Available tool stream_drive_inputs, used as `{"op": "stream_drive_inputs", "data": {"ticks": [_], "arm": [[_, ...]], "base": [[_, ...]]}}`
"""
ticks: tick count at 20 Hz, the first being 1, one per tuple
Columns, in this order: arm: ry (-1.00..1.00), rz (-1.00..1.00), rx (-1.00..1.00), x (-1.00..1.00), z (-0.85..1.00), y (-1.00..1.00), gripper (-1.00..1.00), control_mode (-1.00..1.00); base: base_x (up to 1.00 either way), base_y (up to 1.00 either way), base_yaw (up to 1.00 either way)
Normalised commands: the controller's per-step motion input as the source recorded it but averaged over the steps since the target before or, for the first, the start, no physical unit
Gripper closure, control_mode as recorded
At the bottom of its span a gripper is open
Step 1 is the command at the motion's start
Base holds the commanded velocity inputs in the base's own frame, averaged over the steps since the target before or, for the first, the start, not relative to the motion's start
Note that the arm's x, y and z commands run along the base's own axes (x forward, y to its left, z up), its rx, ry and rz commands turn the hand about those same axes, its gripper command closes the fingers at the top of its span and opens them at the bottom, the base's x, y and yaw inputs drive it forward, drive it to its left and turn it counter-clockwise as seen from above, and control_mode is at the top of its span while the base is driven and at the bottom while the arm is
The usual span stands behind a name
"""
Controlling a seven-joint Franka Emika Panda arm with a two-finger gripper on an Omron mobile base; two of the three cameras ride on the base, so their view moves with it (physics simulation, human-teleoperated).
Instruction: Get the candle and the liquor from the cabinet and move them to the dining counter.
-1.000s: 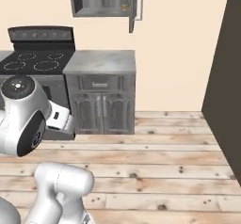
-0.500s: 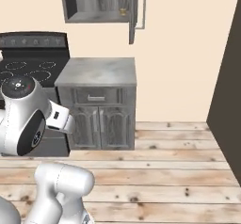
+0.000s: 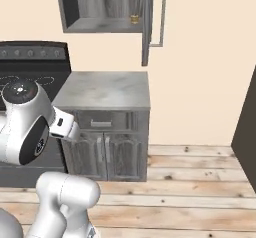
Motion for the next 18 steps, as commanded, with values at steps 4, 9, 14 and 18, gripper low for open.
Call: {"op": "stream_drive_inputs", "data": {"ticks": [4,9,14,18], "arm": [[0.0,0.0,0.0,0.0,0.0,0.0,-1.0,1.0],[0.0,0.0,0.0,0.0,0.0,0.0,-1.0,1.0],[0.0,0.0,0.0,0.0,0.0,0.0,-1.0,1.0],[0.0,0.0,0.0,0.0,0.0,0.0,-1.0,1.0]], "base": [[0.74,0.35,0.01],[0.82,0.19,0.11],[0.7,0.05,0.23],[0.52,0.06,0.39]]}}
